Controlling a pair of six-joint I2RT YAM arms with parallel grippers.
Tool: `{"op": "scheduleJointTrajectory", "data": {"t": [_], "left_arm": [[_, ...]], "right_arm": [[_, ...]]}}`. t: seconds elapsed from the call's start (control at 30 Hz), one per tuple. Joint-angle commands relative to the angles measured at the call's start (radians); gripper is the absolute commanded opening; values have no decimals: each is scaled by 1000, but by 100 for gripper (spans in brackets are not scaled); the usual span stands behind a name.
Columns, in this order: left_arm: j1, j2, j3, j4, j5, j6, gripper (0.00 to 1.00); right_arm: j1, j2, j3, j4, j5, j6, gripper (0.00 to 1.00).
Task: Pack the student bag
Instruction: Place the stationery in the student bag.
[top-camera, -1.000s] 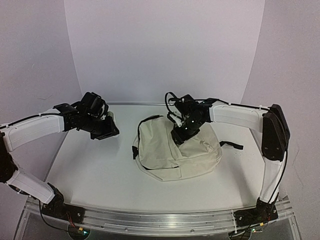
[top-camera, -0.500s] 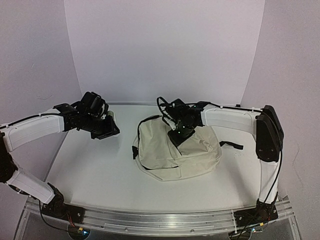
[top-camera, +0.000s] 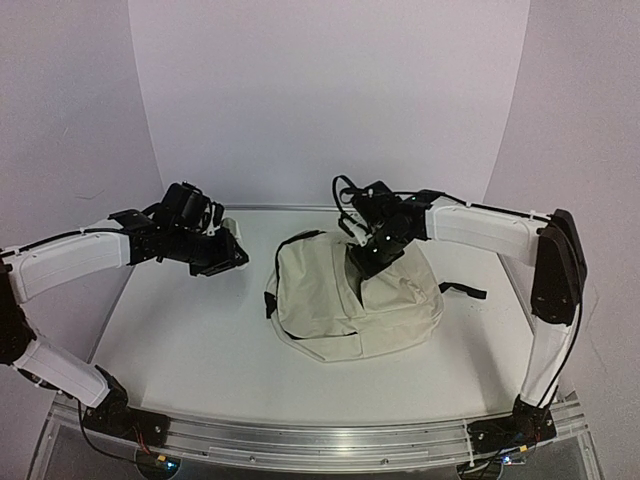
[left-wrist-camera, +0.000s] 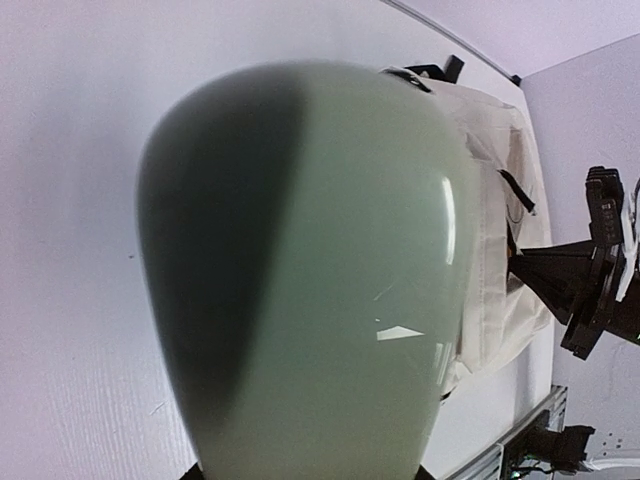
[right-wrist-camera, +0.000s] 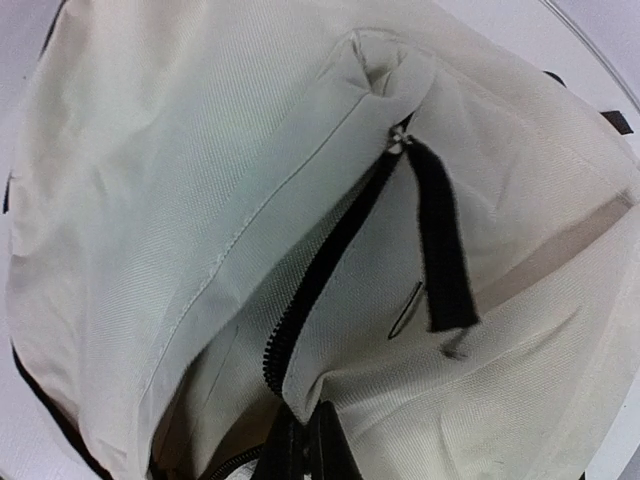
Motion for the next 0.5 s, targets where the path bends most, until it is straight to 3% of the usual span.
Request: {"op": "scheduleJointTrajectory", "data": {"t": [0.0,0.17,0.47], "left_arm": [[-3,53,-1,213,165,-8,7],[-18,152,31,394,318,-25,6],[-158,430,192,619,464,-42,3]], "right_arm": [[-46,-127,4,-9,-149,21,0],[-68,-150,11,-9,-226,39,0],[-72,-175,-15,-6,-305,44,0]]}}
